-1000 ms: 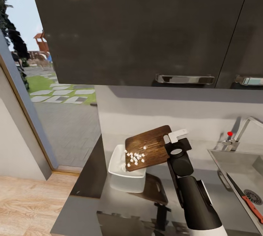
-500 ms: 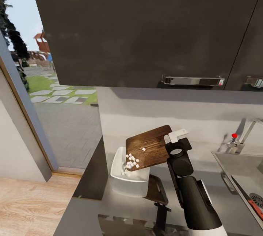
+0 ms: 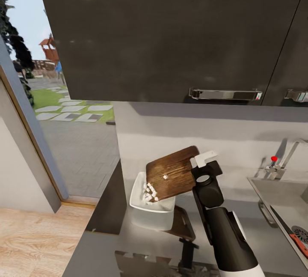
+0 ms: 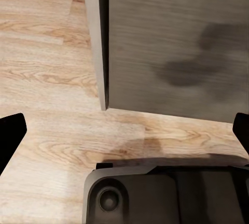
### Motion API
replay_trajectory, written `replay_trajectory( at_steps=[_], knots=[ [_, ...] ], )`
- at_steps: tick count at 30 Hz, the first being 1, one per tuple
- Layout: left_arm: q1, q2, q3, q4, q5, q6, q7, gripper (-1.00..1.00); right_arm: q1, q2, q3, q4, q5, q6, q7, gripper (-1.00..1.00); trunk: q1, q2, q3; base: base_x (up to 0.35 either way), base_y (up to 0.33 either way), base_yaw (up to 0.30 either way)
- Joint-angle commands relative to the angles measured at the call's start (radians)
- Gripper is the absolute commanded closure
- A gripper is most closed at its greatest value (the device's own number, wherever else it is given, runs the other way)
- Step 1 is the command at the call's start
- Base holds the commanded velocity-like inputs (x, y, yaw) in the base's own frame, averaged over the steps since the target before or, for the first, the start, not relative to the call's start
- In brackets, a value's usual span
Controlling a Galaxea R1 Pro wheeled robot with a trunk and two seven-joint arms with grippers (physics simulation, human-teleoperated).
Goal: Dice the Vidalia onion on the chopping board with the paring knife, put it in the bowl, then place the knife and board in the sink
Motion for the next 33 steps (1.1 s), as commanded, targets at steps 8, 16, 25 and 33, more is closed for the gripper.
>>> replay_trajectory(
  at_steps=[8,16,25,33],
  knots=[
    [0.000,0.002,-0.005,0.000,0.006,-0.003,0.007,-1.00,-0.001,0.000,0.003,-0.002,0.025,0.005,0.003,1.00,0.001,-0.002,-0.002,0.000,0.000,0.000],
    [0.000,0.002,-0.005,-0.001,0.006,-0.003,0.007,-1.00,-0.001,0.000,0.003,-0.003,0.026,0.005,0.003,1.00,0.001,-0.002,-0.002,0.000,0.000,0.000],
    [0.000,0.002,-0.005,0.000,0.006,-0.003,0.007,-1.00,-0.001,0.000,0.003,-0.004,0.026,0.005,0.003,1.00,0.001,-0.002,-0.002,0.000,0.000,0.000],
    [0.000,0.002,-0.005,0.001,0.006,-0.003,0.007,-1.00,-0.002,0.000,0.003,-0.004,0.026,0.004,0.003,1.00,0.001,-0.002,-0.002,0.000,0.000,0.000]
  ],
)
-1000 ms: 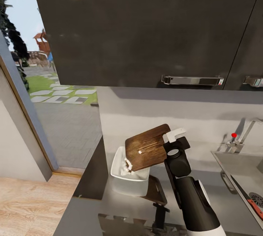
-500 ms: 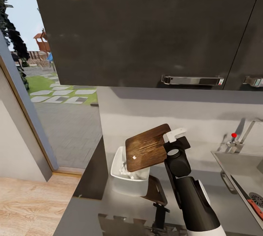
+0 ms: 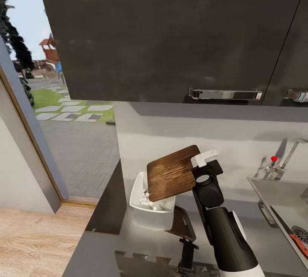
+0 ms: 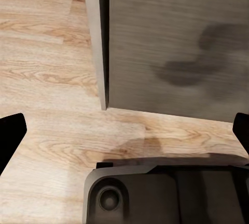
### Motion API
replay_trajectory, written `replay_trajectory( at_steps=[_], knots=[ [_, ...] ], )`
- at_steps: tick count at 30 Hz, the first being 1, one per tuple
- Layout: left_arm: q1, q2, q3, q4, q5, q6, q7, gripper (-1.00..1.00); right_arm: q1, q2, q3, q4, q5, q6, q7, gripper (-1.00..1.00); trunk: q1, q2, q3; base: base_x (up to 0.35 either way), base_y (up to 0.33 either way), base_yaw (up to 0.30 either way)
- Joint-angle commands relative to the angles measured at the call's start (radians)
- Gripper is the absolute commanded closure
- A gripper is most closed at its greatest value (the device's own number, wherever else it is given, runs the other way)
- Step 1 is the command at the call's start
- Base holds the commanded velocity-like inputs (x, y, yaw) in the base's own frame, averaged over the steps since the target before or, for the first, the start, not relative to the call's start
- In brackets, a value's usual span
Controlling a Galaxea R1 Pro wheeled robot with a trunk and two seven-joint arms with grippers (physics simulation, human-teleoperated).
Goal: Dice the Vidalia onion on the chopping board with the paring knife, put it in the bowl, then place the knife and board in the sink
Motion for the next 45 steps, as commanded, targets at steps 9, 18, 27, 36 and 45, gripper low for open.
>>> replay_trajectory(
  at_steps=[9,18,27,36,45],
  knots=[
    [0.000,0.002,-0.005,-0.001,0.006,-0.003,0.007,-1.00,0.000,0.000,0.000,-0.006,0.005,0.003,0.003,1.00,0.001,-0.002,-0.002,0.000,0.000,0.000],
    [0.000,0.002,-0.005,-0.001,0.006,-0.003,0.007,-1.00,-0.001,0.000,-0.107,-0.012,-0.105,-0.031,0.052,1.00,0.001,-0.002,-0.002,0.000,0.000,0.000],
    [0.000,0.002,-0.005,-0.001,0.006,-0.003,0.007,-1.00,0.000,-0.049,-0.373,-0.012,-0.322,-0.081,0.251,1.00,0.001,-0.002,-0.002,-0.034,-0.022,0.000],
    [0.000,0.001,-0.006,0.006,0.006,-0.003,0.007,-1.00,0.000,-0.061,-0.463,-0.005,-0.332,-0.094,0.337,1.00,0.001,-0.002,-0.002,-0.227,-0.202,0.000],
    [0.000,0.000,-0.005,0.009,0.006,-0.003,0.007,-1.00,0.000,-0.054,-0.485,0.004,-0.332,-0.124,0.332,1.00,0.001,-0.002,-0.002,-0.222,-0.252,0.000]
  ],
)
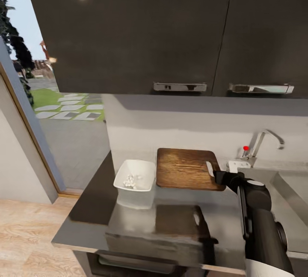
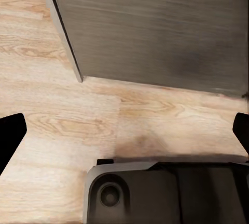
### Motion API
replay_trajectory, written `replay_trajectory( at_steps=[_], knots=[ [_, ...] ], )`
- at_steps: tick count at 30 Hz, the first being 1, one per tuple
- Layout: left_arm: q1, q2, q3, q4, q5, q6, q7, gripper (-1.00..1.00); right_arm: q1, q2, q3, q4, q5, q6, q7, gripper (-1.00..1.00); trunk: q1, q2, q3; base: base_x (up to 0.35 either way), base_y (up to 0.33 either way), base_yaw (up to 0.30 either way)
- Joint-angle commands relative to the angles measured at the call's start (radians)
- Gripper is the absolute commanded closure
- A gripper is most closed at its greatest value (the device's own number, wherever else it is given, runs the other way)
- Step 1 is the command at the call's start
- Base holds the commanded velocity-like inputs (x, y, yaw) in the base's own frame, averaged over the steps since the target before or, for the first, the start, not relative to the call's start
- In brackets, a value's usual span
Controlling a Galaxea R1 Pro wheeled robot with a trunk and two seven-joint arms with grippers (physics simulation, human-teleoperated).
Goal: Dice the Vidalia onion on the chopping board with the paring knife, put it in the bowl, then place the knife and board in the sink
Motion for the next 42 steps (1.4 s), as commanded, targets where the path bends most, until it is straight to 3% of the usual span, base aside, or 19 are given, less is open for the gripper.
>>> replay_trajectory(
  at_steps=[1,11,27,29,30,32,35,38,39,42],
  knots=[
    [0.000,0.001,-0.005,-0.001,0.006,-0.003,0.007,-1.00,-0.001,0.001,-0.003,0.000,0.005,0.003,0.010,1.00,0.000,-0.002,-0.002,-0.206,-0.266,0.000],
    [0.000,0.001,-0.005,0.012,0.006,-0.003,0.007,-1.00,-0.001,0.003,-0.011,0.053,0.004,0.003,-0.020,1.00,0.000,-0.002,-0.002,-0.189,-0.272,-0.008],
    [0.000,0.001,-0.005,0.010,0.006,-0.004,0.007,-1.00,-0.001,0.017,-0.015,0.122,0.004,-0.020,-0.103,1.00,0.000,-0.002,0.014,-0.075,-0.204,-0.162],
    [0.000,0.001,-0.005,0.010,0.006,-0.004,0.007,-1.00,-0.001,0.020,-0.037,0.138,0.003,-0.048,-0.185,1.00,0.000,-0.002,0.015,-0.001,-0.010,-0.024],
    [0.000,0.001,-0.005,0.009,0.006,-0.004,0.007,-1.00,-0.001,0.024,-0.075,0.151,-0.003,-0.067,-0.268,1.00,0.000,-0.002,0.015,0.000,-0.004,-0.009],
    [0.000,0.001,-0.005,0.009,0.006,-0.004,0.007,-1.00,-0.001,0.042,-0.121,0.161,-0.044,-0.093,-0.372,1.00,0.000,-0.002,0.015,0.000,-0.002,-0.005],
    [0.000,0.001,-0.005,0.009,0.006,-0.004,0.007,-1.00,-0.001,0.055,-0.149,0.166,-0.172,-0.138,-0.528,1.00,0.000,-0.002,0.015,0.000,-0.001,-0.002],
    [0.000,0.001,-0.005,0.007,0.006,-0.004,0.007,-1.00,-0.002,0.055,-0.155,0.181,-0.307,-0.197,-0.759,1.00,0.000,-0.002,0.015,0.000,0.000,0.000],
    [0.000,0.001,-0.005,0.007,0.006,-0.004,0.007,-1.00,-0.001,0.055,-0.153,0.199,-0.374,-0.252,-0.880,1.00,0.000,-0.002,0.015,0.000,0.000,0.000],
    [0.000,0.001,-0.005,0.005,0.006,-0.004,0.007,-1.00,-0.002,0.055,-0.122,0.223,-0.492,-0.373,-1.078,1.00,0.000,-0.002,0.015,0.000,0.000,0.000]
  ],
)
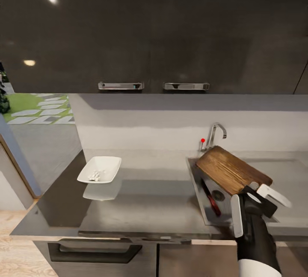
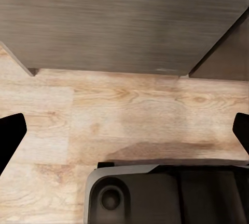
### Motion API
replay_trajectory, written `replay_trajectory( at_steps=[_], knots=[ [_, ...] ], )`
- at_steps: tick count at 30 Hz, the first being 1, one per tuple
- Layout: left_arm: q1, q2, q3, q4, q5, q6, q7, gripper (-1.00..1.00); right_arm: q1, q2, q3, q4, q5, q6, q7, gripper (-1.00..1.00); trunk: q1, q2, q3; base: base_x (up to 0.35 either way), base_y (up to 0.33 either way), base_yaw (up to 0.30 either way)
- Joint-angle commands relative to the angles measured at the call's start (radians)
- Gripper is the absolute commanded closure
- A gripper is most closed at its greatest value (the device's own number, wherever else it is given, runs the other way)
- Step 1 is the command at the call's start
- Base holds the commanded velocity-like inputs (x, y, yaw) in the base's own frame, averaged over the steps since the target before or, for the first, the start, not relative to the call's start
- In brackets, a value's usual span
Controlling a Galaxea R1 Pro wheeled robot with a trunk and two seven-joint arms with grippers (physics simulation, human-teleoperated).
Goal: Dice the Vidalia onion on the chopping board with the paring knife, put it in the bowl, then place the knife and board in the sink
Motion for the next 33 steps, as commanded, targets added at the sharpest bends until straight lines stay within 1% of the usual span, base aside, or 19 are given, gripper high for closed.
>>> replay_trajectory(
  at_steps=[1,4,6,7,9,11,13,14,16,18,20,21,22,26,28,30,33],
  knots=[
    [0.000,0.002,-0.005,-0.002,0.007,-0.003,0.007,-1.00,-0.001,0.001,0.027,0.002,-0.045,-0.026,-0.066,1.00,0.001,-0.002,-0.002,0.000,0.000,0.000],
    [0.000,0.002,-0.005,-0.004,0.007,-0.003,0.007,-1.00,-0.003,0.001,0.111,0.007,-0.124,-0.066,-0.247,1.00,0.001,-0.002,-0.002,0.000,0.000,0.000],
    [0.000,0.002,-0.005,-0.005,0.007,-0.003,0.007,-1.00,-0.013,0.001,0.145,0.008,-0.168,-0.084,-0.351,1.00,0.001,-0.002,-0.002,0.000,0.000,0.000],
    [0.000,0.002,-0.005,-0.006,0.007,-0.003,0.007,-1.00,-0.025,0.001,0.154,0.008,-0.184,-0.088,-0.396,1.00,0.001,-0.002,-0.002,0.000,0.000,0.000],
    [0.000,0.002,-0.005,-0.006,0.007,-0.003,0.007,-1.00,-0.056,0.001,0.164,0.008,-0.202,-0.093,-0.476,1.00,0.001,-0.002,-0.002,0.000,0.000,0.000],
    [0.000,0.002,-0.005,-0.006,0.007,-0.003,0.007,-1.00,-0.081,0.001,0.170,0.009,-0.221,-0.094,-0.543,1.00,0.001,-0.002,-0.002,0.000,0.000,0.000],
    [0.000,0.002,-0.005,-0.007,0.007,-0.003,0.007,-1.00,-0.092,0.001,0.172,0.011,-0.265,-0.096,-0.590,1.00,0.001,-0.002,-0.002,0.000,0.000,0.000],
    [0.000,0.003,-0.005,-0.007,0.007,-0.003,0.007,-1.00,-0.096,0.001,0.174,0.012,-0.312,-0.101,-0.618,1.00,0.001,-0.002,-0.002,0.000,0.000,0.000],
    [0.000,0.002,-0.006,-0.007,0.007,-0.003,0.006,-1.00,-0.099,0.001,0.176,0.012,-0.367,-0.112,-0.670,1.00,0.001,-0.002,-0.002,0.000,0.000,0.000],
    [0.000,0.002,-0.005,-0.006,0.007,-0.003,0.006,-1.00,-0.100,0.001,0.185,0.011,-0.397,-0.132,-0.742,1.00,0.001,-0.002,-0.002,0.003,0.000,0.000],
    [0.000,0.002,-0.005,-0.006,0.007,-0.003,0.006,-1.00,-0.100,0.001,0.225,0.011,-0.410,-0.166,-0.807,1.00,0.001,-0.002,-0.002,0.053,0.000,0.000],
    [0.000,0.003,-0.005,-0.006,0.007,-0.003,0.005,-1.00,-0.100,0.001,0.239,0.011,-0.411,-0.176,-0.819,1.00,0.001,-0.002,-0.002,0.089,0.000,0.000],
    [0.000,0.003,-0.006,-0.007,0.007,-0.003,0.005,-1.00,-0.100,0.001,0.275,0.011,-0.414,-0.205,-0.844,1.00,0.001,-0.002,-0.002,0.131,0.000,0.000],
    [0.000,0.003,-0.005,-0.007,0.007,-0.004,0.005,-1.00,-0.100,0.001,0.313,0.012,-0.419,-0.262,-0.844,1.00,0.001,-0.002,-0.002,0.175,0.031,0.000],
    [0.000,0.003,-0.005,-0.007,0.007,-0.004,0.005,-1.00,-0.100,0.001,0.317,0.012,-0.428,-0.278,-0.844,1.00,0.001,-0.002,-0.002,0.207,0.078,0.000],
    [0.000,0.003,-0.005,-0.007,0.007,-0.004,0.005,-1.00,-0.100,0.001,0.320,0.013,-0.460,-0.290,-0.844,1.00,0.001,-0.002,-0.002,0.214,0.112,0.000],
    [0.000,0.003,-0.005,-0.007,0.007,-0.004,0.005,-1.00,-0.100,0.001,0.320,0.013,-0.482,-0.295,-0.844,1.00,0.001,-0.002,-0.002,0.171,0.097,0.000]
  ],
)
